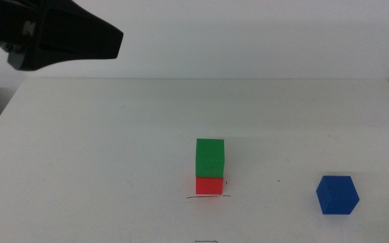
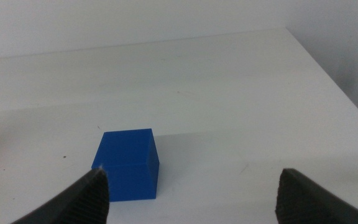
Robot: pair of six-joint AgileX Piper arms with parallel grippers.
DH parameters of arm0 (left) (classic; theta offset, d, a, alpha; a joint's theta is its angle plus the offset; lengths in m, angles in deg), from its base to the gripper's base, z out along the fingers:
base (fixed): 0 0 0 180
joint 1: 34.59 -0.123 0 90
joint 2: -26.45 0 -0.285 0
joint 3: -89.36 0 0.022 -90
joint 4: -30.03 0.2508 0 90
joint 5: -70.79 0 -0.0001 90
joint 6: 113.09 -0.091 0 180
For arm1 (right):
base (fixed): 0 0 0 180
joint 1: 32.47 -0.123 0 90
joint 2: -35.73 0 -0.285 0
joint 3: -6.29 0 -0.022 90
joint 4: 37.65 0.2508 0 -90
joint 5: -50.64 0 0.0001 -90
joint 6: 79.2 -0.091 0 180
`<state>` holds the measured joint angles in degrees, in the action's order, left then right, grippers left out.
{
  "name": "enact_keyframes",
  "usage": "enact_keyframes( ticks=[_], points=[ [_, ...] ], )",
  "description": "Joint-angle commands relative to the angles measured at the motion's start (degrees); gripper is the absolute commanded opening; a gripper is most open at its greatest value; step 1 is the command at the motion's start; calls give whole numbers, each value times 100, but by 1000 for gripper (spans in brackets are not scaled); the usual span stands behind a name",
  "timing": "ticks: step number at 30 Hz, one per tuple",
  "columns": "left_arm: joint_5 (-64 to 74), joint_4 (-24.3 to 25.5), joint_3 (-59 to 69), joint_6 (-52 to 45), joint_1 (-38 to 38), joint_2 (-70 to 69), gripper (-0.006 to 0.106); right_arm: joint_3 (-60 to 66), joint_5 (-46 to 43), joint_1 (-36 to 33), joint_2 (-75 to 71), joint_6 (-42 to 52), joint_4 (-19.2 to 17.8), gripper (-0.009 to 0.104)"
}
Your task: Stack red cubes first, then green, then blue cubes in a specific spot.
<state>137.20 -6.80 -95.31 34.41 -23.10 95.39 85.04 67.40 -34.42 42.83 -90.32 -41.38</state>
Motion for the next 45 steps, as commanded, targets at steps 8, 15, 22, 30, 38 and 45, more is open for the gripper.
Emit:
enact_keyframes(
  ticks=[8,15,22,30,38,45],
  points=[
    [-263,-283,-120,18,-12,-77,93,-1835,1223,33,1197,61,294,71],
    [-263,-283,-120,18,-12,-77,93,-3967,2208,33,3095,61,671,71],
    [-263,-283,-120,18,-12,-77,93,-6244,4556,26,5241,61,817,71],
    [-263,-283,-120,18,-12,-77,93,-7581,5718,-357,7061,56,911,71],
    [-263,-283,-120,18,-12,-77,93,-7646,5365,-891,8029,61,713,71],
    [-263,-283,-120,18,-12,-77,93,-6750,4365,-1178,8192,61,606,71]
  ],
)
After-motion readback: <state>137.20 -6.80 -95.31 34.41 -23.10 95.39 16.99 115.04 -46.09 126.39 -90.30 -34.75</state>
